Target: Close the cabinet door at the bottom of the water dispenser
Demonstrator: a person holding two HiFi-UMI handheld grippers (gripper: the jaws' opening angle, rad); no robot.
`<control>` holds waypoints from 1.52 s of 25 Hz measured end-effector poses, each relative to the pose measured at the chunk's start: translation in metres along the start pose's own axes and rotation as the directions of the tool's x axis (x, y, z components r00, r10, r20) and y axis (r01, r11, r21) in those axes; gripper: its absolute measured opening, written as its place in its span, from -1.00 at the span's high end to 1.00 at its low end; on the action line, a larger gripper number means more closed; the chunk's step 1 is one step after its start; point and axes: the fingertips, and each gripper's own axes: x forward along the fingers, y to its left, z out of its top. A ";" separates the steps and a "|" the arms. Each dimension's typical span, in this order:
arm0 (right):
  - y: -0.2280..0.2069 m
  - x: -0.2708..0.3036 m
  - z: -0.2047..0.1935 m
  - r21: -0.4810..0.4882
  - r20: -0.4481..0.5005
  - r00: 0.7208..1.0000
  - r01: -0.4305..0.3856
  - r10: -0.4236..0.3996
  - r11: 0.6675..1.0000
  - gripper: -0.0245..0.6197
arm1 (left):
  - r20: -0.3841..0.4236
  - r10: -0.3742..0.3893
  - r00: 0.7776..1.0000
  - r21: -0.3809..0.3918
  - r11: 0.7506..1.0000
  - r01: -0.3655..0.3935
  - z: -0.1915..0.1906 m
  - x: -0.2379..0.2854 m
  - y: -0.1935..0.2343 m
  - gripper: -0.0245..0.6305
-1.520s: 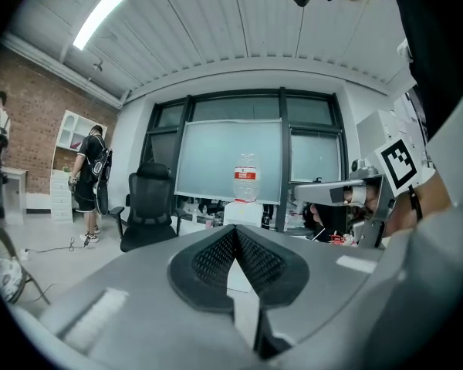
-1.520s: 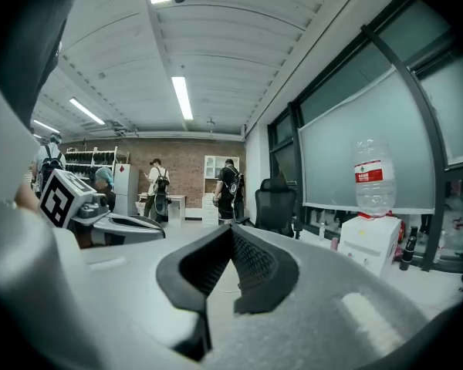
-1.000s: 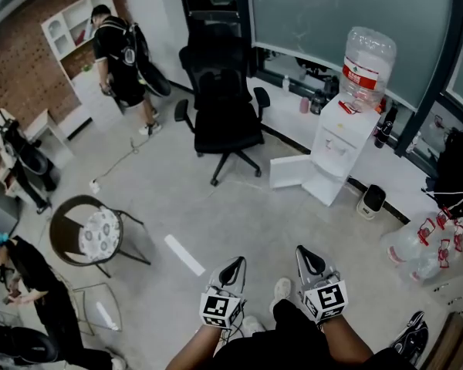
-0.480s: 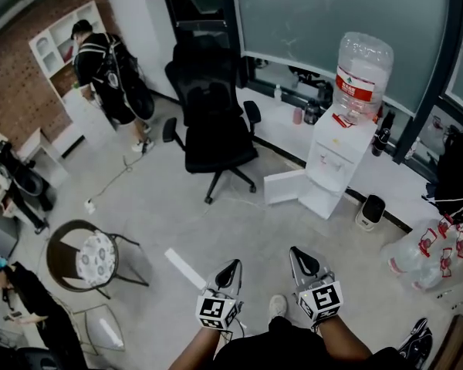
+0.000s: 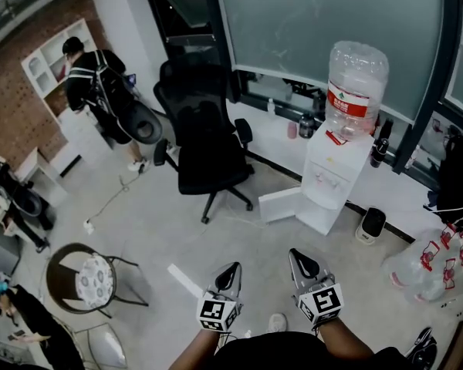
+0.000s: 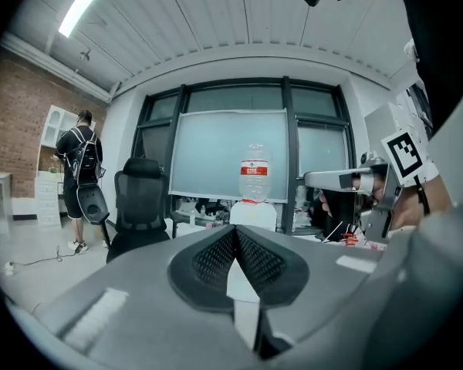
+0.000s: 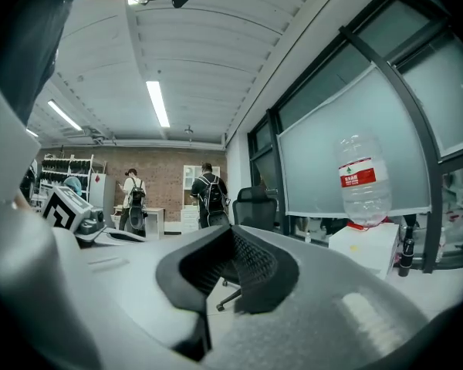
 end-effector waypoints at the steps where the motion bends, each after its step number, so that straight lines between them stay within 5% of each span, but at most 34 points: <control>1: -0.003 0.004 0.001 0.002 0.007 1.000 -0.006 0.006 1.000 0.91 | 0.003 0.004 1.000 0.003 1.000 -0.004 0.001 0.005 0.003 0.87; 12: -0.023 0.062 0.034 -0.105 0.074 0.997 0.016 -0.008 0.994 0.91 | 0.026 -0.016 1.000 0.009 1.000 0.016 0.009 0.041 0.045 0.87; 26: -0.019 0.189 0.023 -0.107 0.026 0.994 0.108 -0.106 0.988 0.91 | 0.005 -0.167 0.986 0.022 0.986 0.167 0.027 0.123 0.147 0.87; 32: -0.027 0.216 0.007 -0.038 0.007 0.978 0.209 -0.209 0.977 0.91 | -0.008 -0.285 0.958 0.060 0.957 0.285 0.032 0.154 0.163 0.87; 38: -0.029 0.227 0.000 -0.091 -0.014 0.961 0.274 -0.276 0.957 0.91 | 0.003 -0.413 0.911 0.100 0.906 0.410 0.042 0.175 0.153 0.87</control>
